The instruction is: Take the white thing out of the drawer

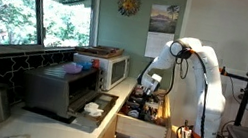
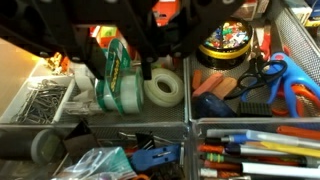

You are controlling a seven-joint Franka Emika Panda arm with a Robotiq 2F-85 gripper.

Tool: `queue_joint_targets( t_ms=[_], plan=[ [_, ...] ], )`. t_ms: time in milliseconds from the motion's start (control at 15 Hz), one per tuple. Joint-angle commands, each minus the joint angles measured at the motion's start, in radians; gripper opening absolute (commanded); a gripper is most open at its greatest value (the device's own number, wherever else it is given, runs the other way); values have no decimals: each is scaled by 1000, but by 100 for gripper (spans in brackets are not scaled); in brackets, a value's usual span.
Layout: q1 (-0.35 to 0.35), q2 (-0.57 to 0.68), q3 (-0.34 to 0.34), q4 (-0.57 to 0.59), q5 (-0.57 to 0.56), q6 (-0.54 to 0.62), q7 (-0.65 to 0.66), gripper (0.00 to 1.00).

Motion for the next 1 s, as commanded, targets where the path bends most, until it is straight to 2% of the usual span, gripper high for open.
queue_joint_targets(
  t_ms=[0, 200, 333, 400, 600, 933],
  plan=[
    [-6, 38, 19, 31, 32, 15, -34, 43],
    [-9, 44, 32, 41, 36, 8, -46, 44],
    [-10, 53, 41, 50, 36, 8, -51, 38],
    [-10, 57, 43, 53, 35, 7, -53, 25],
    [-11, 65, 49, 58, 33, 9, -54, 1],
    [-1, 51, 52, 45, 20, 18, -45, 0]
  ],
)
